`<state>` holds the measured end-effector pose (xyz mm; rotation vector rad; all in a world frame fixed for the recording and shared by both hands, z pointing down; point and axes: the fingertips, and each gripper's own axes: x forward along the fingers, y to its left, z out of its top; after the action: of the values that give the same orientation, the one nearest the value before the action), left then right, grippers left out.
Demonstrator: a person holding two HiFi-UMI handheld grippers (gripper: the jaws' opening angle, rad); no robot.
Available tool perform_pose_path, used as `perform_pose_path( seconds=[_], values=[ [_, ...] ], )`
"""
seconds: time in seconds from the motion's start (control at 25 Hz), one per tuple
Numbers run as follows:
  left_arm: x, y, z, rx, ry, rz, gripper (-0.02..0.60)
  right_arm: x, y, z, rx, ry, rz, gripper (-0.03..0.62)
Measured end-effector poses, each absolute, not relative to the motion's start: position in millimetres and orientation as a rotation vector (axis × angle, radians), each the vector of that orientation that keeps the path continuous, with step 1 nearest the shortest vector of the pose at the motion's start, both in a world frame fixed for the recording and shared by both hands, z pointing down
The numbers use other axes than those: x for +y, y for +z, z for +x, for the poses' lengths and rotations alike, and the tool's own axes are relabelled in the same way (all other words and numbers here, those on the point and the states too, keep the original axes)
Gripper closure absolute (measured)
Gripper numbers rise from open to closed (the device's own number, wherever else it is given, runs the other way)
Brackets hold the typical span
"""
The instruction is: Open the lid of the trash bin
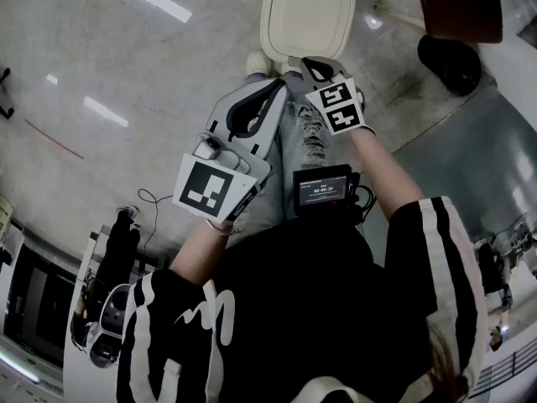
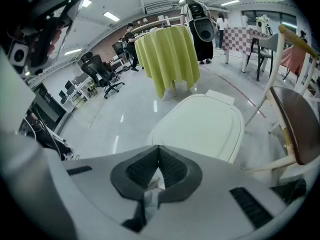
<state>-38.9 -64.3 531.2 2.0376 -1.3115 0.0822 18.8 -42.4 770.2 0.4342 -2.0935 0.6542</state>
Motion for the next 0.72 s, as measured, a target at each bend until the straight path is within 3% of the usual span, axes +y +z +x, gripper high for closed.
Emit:
perform_pose_path(
  seconds=[0.72],
  values=[
    [-62.4,536.0,-36.4,-1.311,0.088,2.031,0.574,-22.2,824.2,35.8,-1.94,0.572,0.38,0.591]
  ],
)
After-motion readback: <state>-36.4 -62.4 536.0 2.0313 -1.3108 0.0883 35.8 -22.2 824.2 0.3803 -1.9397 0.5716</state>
